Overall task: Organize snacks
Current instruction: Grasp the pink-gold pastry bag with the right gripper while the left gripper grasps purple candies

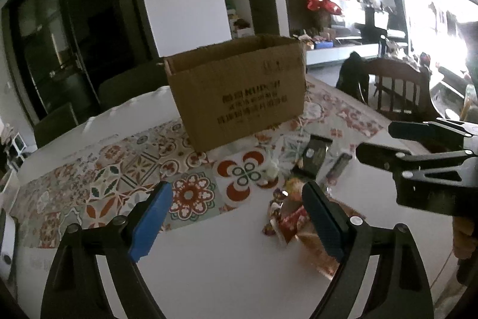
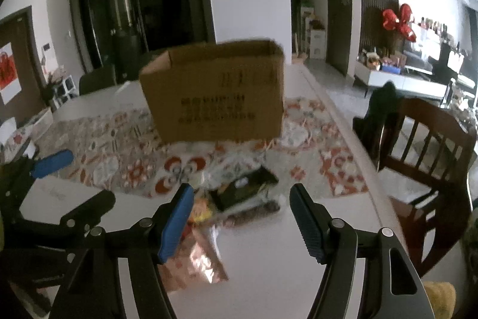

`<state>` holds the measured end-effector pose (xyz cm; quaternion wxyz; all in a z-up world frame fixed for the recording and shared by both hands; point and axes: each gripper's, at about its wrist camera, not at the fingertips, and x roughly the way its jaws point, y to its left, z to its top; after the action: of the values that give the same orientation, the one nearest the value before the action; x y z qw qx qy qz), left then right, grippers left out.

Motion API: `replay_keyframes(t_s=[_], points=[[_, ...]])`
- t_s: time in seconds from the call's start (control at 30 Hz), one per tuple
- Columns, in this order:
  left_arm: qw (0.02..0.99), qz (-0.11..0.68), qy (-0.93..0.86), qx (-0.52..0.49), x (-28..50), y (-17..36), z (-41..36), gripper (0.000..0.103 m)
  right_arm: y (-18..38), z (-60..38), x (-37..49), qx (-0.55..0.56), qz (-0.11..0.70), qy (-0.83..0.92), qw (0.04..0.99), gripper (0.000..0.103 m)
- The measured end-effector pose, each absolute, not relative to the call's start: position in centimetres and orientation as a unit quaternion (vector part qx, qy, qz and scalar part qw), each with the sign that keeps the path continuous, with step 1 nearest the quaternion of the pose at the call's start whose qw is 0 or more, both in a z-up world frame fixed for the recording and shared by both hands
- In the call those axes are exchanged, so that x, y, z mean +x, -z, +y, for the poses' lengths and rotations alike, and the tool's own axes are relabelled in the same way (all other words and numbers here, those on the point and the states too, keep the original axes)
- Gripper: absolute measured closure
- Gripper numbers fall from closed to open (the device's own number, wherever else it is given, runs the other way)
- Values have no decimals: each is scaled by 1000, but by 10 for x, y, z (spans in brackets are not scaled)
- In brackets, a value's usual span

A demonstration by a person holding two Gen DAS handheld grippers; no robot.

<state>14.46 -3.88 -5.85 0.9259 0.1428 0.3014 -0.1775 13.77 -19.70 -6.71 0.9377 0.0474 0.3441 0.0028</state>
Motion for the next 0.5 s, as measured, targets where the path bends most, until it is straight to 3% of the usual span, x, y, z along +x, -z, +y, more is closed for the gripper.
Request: replay_keyframes(t_s=[0.2,0.5], points=[[917,303,201,163,145,69,-36,20,88,-190,127,75,372,6,925,36],[912,280,242,176,151,77,-26,24,115,-178,110,207,417,20,885,36]])
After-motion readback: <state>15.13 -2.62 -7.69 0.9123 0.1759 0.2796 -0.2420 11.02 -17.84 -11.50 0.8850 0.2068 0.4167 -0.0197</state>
